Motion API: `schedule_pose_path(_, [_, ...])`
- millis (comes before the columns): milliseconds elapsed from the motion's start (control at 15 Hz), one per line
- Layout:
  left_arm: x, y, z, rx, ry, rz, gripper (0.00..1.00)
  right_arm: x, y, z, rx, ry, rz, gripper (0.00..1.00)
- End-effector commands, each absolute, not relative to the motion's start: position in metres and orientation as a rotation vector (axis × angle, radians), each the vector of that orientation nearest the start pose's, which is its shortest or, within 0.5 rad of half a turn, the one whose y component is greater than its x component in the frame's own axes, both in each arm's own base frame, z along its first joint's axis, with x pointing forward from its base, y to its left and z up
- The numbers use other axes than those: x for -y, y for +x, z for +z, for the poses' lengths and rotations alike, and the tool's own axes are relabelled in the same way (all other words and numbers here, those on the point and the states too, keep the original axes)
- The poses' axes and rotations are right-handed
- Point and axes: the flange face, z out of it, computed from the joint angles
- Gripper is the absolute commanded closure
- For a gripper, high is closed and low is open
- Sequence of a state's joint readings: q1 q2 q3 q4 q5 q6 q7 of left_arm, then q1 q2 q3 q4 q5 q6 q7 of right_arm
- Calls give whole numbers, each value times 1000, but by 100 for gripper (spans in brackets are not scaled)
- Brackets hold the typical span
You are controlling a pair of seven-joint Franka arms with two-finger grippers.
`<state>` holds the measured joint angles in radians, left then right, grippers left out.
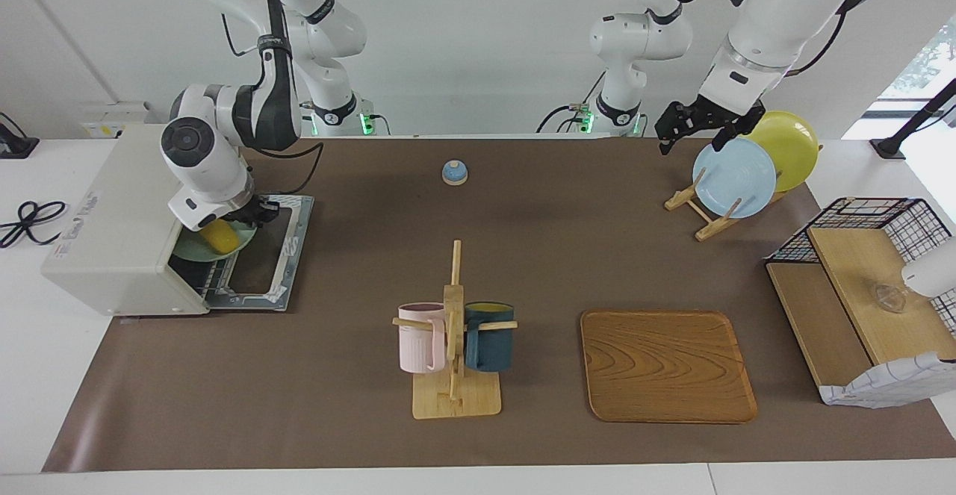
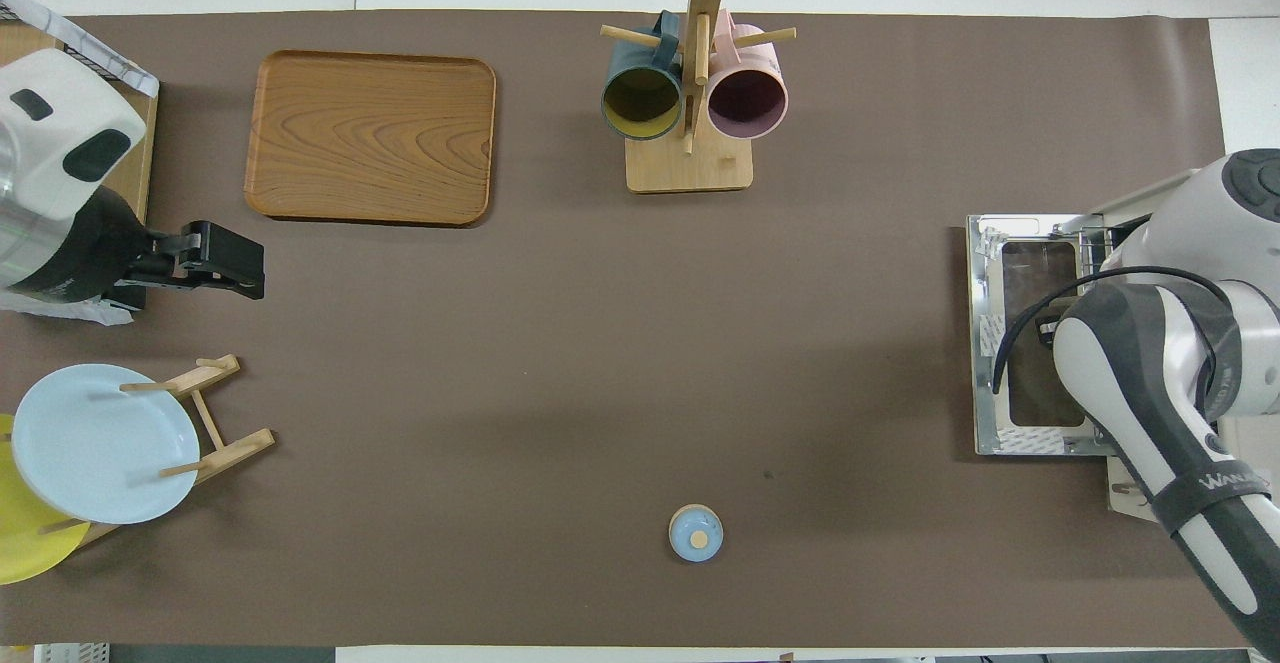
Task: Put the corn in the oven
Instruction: 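Release the plate inside the oven and draw the right gripper back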
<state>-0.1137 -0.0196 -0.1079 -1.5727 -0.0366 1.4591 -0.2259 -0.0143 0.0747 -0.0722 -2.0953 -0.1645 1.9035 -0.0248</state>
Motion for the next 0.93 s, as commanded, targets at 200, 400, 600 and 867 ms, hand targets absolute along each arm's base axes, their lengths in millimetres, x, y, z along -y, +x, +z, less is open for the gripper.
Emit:
schedule_pose_path(200, [119,514,627,6,-3137,140,0,36,535,400,61,-3194,409,57])
schedule_pose_path(400, [119,514,627,6,-3137,140,0,-25,541,396,-67,-3238,308,100])
schedule_pose_path(600, [119,514,627,6,-3137,140,0,-60,546,370,-133,-3252,250,100])
schedule_pose_path(867, [119,514,627,6,-3137,140,0,-76,548,323,-187,-3261,275,100])
